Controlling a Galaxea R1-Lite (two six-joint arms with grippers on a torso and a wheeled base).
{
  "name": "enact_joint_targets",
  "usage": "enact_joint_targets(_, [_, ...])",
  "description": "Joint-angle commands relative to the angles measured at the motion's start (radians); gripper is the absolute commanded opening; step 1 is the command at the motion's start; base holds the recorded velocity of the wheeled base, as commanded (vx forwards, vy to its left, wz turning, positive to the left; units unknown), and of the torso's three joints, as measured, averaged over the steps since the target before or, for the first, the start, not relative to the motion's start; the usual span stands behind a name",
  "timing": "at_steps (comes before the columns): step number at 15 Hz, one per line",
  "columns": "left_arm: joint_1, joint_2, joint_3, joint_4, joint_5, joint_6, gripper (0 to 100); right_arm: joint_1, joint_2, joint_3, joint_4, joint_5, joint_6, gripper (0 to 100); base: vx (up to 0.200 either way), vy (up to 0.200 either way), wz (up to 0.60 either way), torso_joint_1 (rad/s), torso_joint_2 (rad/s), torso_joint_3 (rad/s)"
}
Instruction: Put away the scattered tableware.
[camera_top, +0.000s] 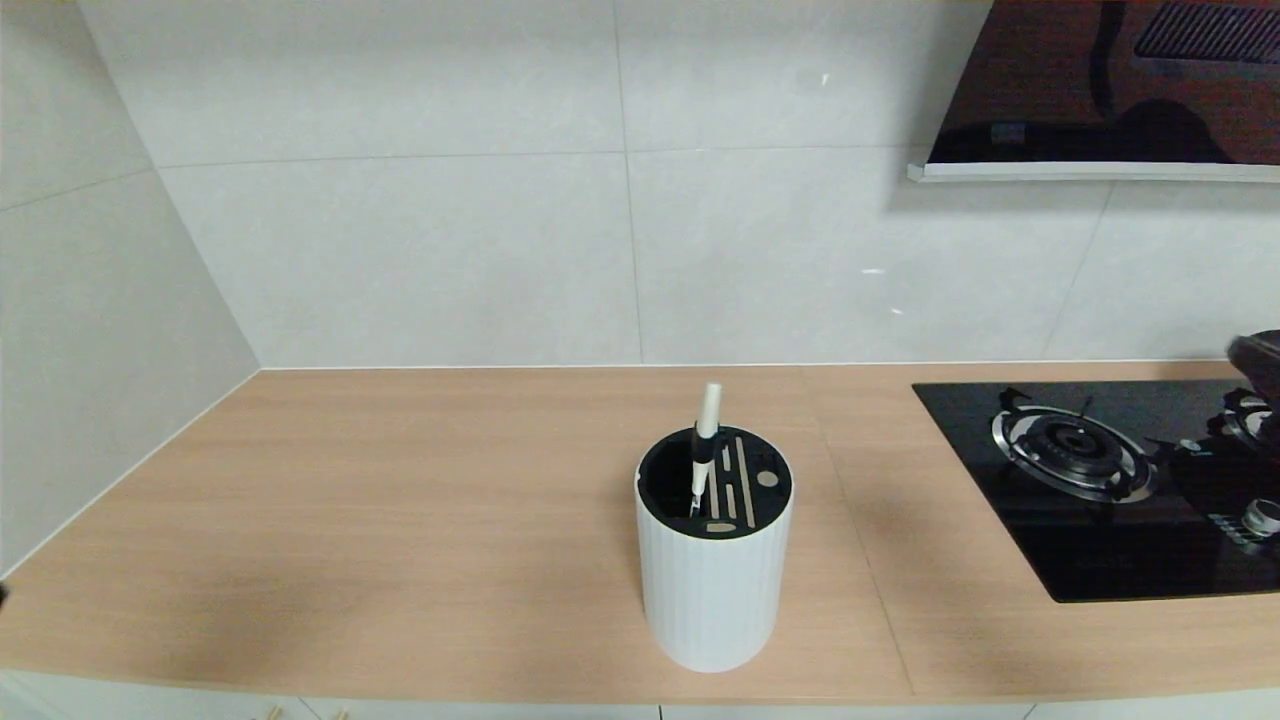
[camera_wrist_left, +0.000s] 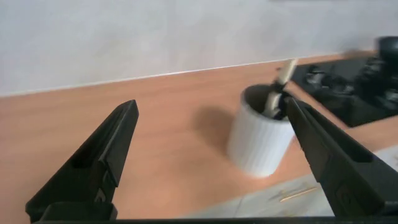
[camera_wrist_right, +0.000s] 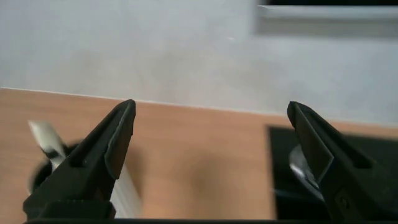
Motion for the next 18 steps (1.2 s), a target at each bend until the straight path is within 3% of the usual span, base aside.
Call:
enact_joint_targets(1, [0.112, -0.272, -0.004, 0.123, -0.006, 0.0, 100, -0.119, -0.417, 0.04, 0.293, 0.005, -0.001, 100, 0.0, 0.0, 0.0, 0.0, 0.0, 0.0])
enact_joint_targets(4, [0.158, -0.396, -0.008, 0.211, 0.001, 0.009, 100, -0.224, -0.646, 0.053, 0.503, 0.035, -0.002, 100, 0.0, 0.0, 0.0, 0.0, 0.0, 0.0])
enact_joint_targets(6, [0.187, -0.393, -0.016, 0.212, 0.107, -0.002, 100, -0.251, -0.759, 0.055, 0.615, 0.054, 0.002, 100, 0.0, 0.0, 0.0, 0.0, 0.0, 0.0])
enact_joint_targets(10, [0.336, -0.412, 0.028, 0.214, 0.147, 0.003, 100, -0.364, -0.781, 0.07, 0.612, 0.031, 0.039, 100, 0.0, 0.0, 0.0, 0.0, 0.0, 0.0])
enact_joint_targets(11, [0.371, -0.473, 0.062, 0.223, 0.107, 0.012, 100, -0.392, -0.822, 0.086, 0.621, 0.083, 0.038, 100, 0.0, 0.0, 0.0, 0.0, 0.0, 0.0])
enact_joint_targets(12, [0.382, -0.491, 0.101, 0.226, 0.072, 0.03, 100, -0.405, -0.847, 0.101, 0.627, 0.112, 0.032, 100, 0.0, 0.0, 0.0, 0.0, 0.0, 0.0])
enact_joint_targets(14, [0.385, -0.491, 0.202, 0.194, 0.12, 0.037, 100, -0.407, -0.854, 0.17, 0.621, 0.118, 0.035, 100, 0.0, 0.0, 0.0, 0.0, 0.0, 0.0])
enact_joint_targets(16, [0.385, -0.491, 0.366, 0.097, 0.123, 0.043, 100, -0.407, -0.854, 0.297, 0.617, 0.126, 0.03, 100, 0.0, 0.0, 0.0, 0.0, 0.0, 0.0])
enact_joint_targets(18, [0.385, -0.491, 0.581, -0.139, 0.12, 0.086, 100, -0.407, -0.854, 0.422, 0.511, 0.178, 0.033, 100, 0.0, 0.0, 0.0, 0.0, 0.0, 0.0])
